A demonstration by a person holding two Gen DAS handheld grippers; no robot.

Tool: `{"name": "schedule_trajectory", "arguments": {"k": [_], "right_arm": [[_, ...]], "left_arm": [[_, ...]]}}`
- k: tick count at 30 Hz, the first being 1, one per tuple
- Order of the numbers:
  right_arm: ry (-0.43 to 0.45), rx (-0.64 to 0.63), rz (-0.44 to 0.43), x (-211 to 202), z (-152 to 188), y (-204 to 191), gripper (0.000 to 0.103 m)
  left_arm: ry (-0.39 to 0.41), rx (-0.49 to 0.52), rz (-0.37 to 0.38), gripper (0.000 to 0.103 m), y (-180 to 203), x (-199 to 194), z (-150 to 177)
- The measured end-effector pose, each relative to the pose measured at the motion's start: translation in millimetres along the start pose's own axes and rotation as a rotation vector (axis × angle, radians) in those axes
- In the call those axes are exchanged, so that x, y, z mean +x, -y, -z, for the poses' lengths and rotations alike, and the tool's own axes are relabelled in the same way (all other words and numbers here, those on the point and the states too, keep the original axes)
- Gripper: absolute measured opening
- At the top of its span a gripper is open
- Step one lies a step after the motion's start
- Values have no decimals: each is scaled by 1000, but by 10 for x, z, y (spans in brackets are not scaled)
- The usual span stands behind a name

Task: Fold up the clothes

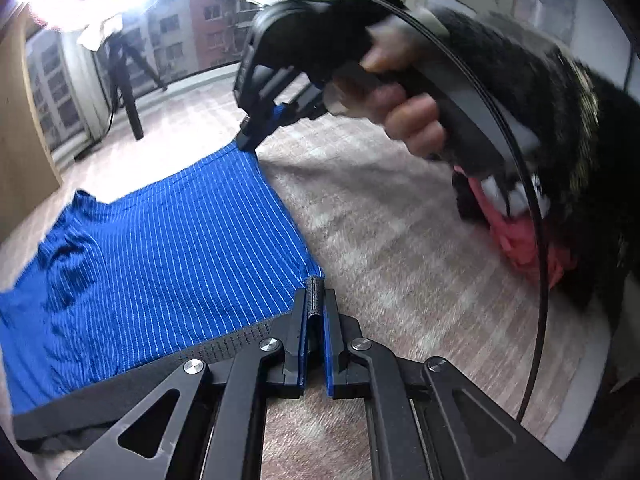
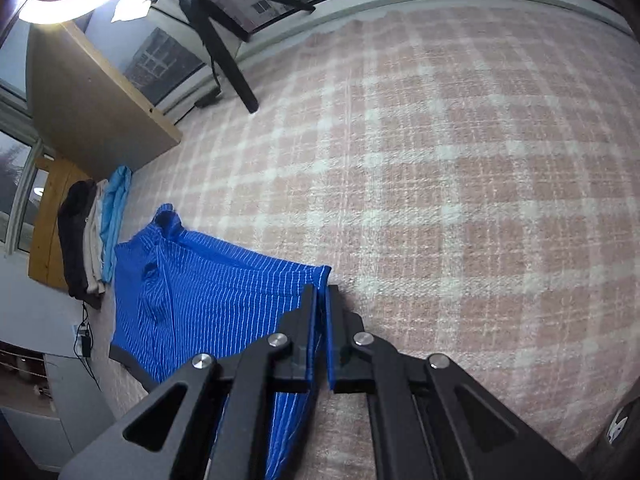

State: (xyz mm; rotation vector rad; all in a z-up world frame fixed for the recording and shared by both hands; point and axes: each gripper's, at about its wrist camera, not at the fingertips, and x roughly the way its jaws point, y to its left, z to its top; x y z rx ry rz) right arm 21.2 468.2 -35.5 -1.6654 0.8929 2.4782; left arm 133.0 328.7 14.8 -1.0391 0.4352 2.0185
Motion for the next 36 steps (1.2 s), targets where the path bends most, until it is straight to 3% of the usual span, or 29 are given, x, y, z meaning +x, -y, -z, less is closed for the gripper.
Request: {"name": "schedule_trajectory", "arguments": {"k": [4,7,15,23,26,31,36], "right_arm": [[20,80,-41,-92,-36,4,4],[38,112,-112,-231,-91,-116,4],[88,-120,-151,-413,-268,-1493,4],[59,-313,-50,379,-229,-3053,4],[39,-371,6,756,-184,-3504,4],[8,-425,97,1222,-152,-3884,4],[-26,-415,143,1480,-136,-3937,4]], "left_arm": [[50,-46,37,5,-116,-187,-67],[100,-143,54,5,-371,-457,-49],[198,-371,-39,5,-1242,-1098,428],[233,-664,-114,5,-2292,-1347,1280],[226,-708,-124,5,-2529,-1341,1483],[197,-748,-103,4,-2809,-1250,1716],[177,-740,-88,4,-2924,-1187,1797]]}}
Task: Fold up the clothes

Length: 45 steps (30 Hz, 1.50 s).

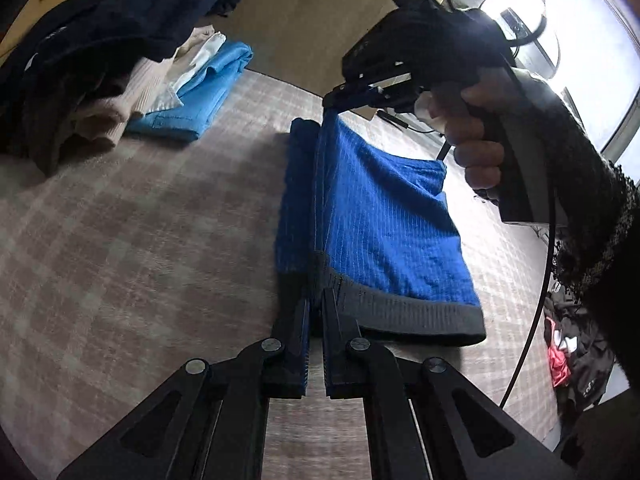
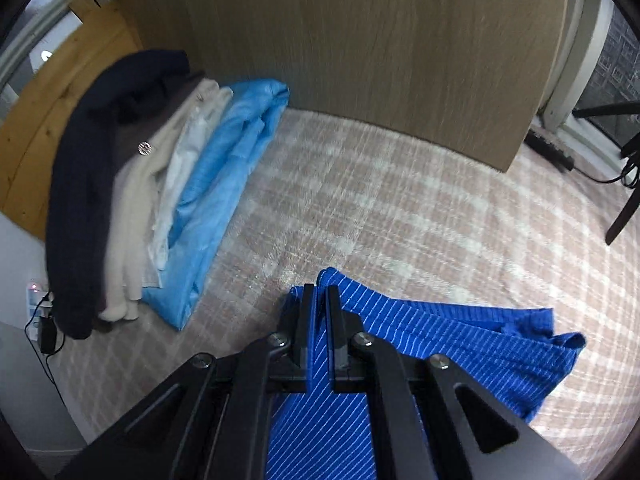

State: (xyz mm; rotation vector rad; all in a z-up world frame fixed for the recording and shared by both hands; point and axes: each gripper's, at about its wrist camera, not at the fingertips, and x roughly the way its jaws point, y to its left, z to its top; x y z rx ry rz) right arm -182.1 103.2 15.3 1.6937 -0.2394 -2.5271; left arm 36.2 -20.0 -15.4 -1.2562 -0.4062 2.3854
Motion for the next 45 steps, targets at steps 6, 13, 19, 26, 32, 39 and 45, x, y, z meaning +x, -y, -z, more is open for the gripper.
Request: {"name": "schedule_trajectory", "arguments": {"k": [6,13,19,26,32,39,45], "right_arm": [[-30,-7,-14,162,43,-91,4],[11,-22,-58,-68,17,-113,15],[168,138,-197,-1036,148,440,25],[281,300,-113,-1921,525,1143,25],[236,311,-67,-1745,837,1382,25],[114,264,28,-985,587,1644,25],[13,206,8,-585,352,1774,25]], "left_arm": [[-21,43,0,4,8,-1,10],[-76,70,-3,7,-80,-161,-49],[-34,159,-4,7,-176,-591,-523],[-69,308,31,21,-10,-376,-1293],[-158,383,73,21,249,268,-1422],[-273,352,96,21,313,804,-1182],[-262,338,210,20,686,749,-1012]]}}
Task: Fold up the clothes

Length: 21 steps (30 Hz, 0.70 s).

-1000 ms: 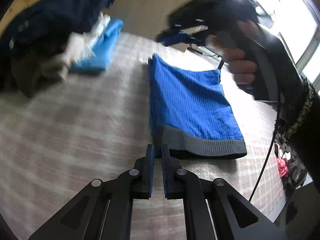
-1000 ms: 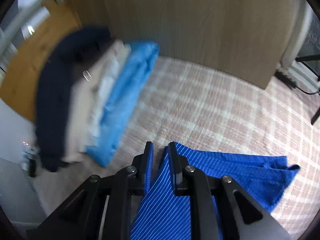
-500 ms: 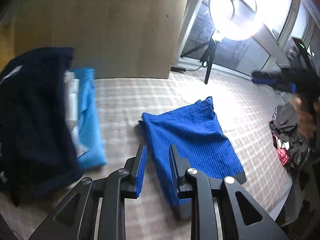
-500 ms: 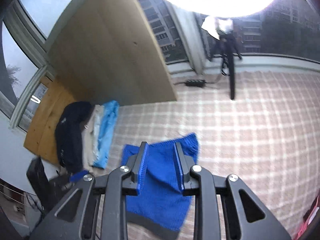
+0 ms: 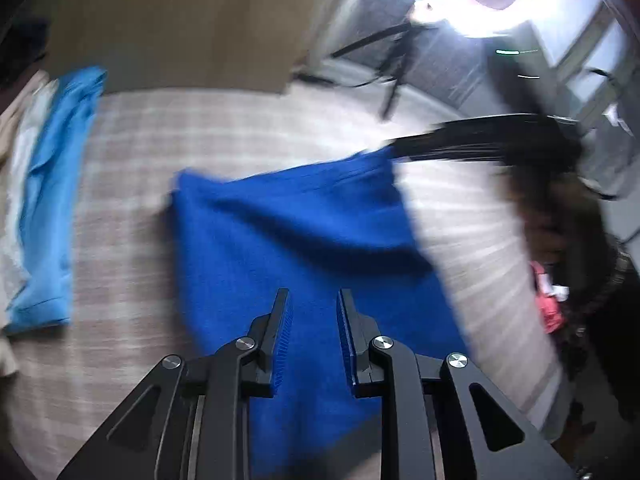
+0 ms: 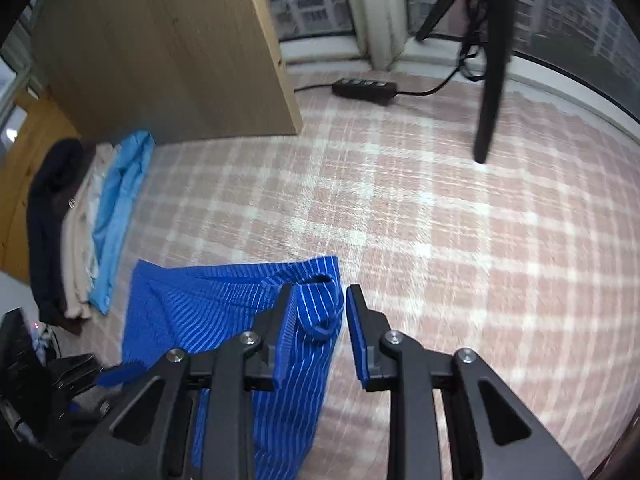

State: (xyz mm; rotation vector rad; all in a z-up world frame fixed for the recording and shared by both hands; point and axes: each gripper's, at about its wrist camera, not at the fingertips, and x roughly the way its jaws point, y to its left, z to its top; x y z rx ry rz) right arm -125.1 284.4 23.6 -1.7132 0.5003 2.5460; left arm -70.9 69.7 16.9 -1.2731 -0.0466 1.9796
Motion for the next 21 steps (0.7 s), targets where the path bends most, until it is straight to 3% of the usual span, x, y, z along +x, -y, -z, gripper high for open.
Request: {"name": "schedule_trajectory", "arguments": {"k": [5,8,13,16,21], "right_arm": [[-22,9,-79,35,-30,119,25],[-22,7,-115,9,-19,163,27],[-24,-30,-165,32,-27,148,25],[-30,-53,-155,92,-48,129,4],[42,-56,-106,54,-188,199,3]], "left_arm": [[-8,169,112,20,741,302,19],[-70,277,97,20,1056,564,162],[-115,284,85,20,1082,766,302],[-114,276,93,19,1064,776,305],[-83,338,49,19,1166,786,369]]}}
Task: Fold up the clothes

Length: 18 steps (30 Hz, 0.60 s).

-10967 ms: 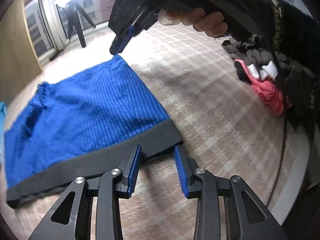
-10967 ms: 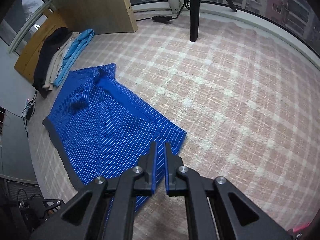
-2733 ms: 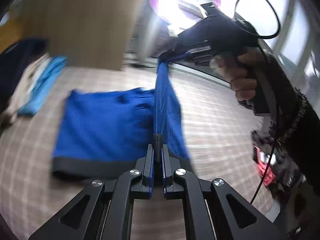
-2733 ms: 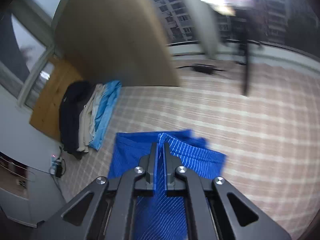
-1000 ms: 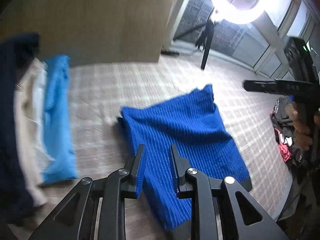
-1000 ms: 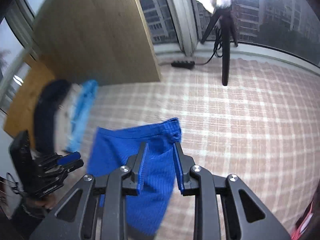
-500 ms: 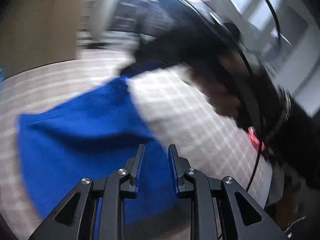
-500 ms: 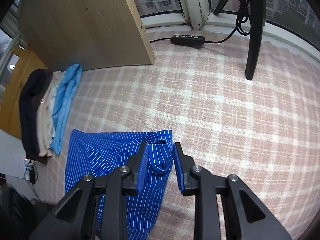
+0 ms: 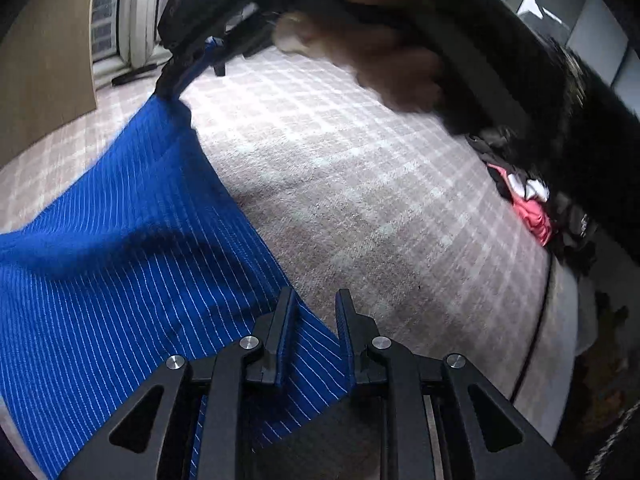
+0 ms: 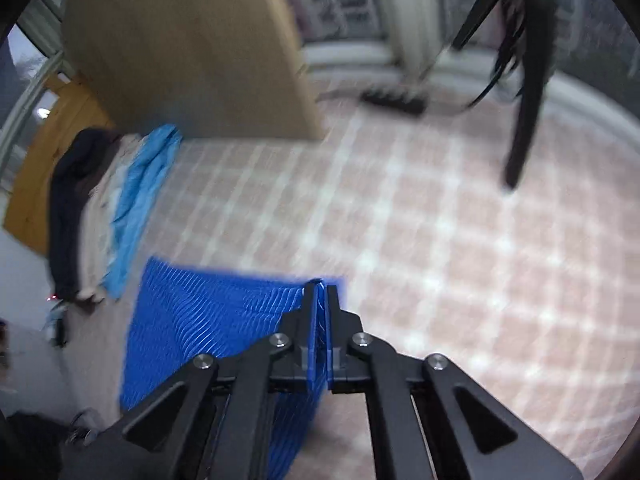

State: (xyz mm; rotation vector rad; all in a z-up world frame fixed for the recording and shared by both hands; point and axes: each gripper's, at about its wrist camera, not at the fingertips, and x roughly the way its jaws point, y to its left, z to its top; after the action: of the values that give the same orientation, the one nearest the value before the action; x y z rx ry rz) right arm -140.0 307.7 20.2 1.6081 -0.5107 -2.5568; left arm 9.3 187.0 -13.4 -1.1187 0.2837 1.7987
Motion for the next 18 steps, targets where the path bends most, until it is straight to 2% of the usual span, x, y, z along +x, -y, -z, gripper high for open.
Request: {"name": "schedule_trajectory", "arguments": {"k": [2,5,6,7,9,11,14,17,18], "right_arm": [[16,46,-37,10,-94,106,3],[15,48,-108,15,-108,110,4],[21,55,-95,-10,-83,102,8],[28,65,-83,-37,-53,102,23],[55,116,-93,-100,45,180,41],[78,175,-116,-158,156,276,41],[58,204,-145,-186,338,352,41],[40,210,-153,-151,465,345,41],[34,213,-160,-132,492,341,41]], "left_arm": [[5,-11,6,19,-36,-17,14],[-1,-36,28,19,-100,-44,2],[-2,-40,31,19,-109,-39,-3],[-3,-49,32,19,-117,-47,-3],[-8,-78,28,19,-137,-86,-17],[15,-112,16,19,-193,-249,-29],[119,-211,-66,21,-466,-724,-34],[203,-367,-233,31,-993,-1128,24],[218,-421,-280,41,-1181,-1225,47]]}}
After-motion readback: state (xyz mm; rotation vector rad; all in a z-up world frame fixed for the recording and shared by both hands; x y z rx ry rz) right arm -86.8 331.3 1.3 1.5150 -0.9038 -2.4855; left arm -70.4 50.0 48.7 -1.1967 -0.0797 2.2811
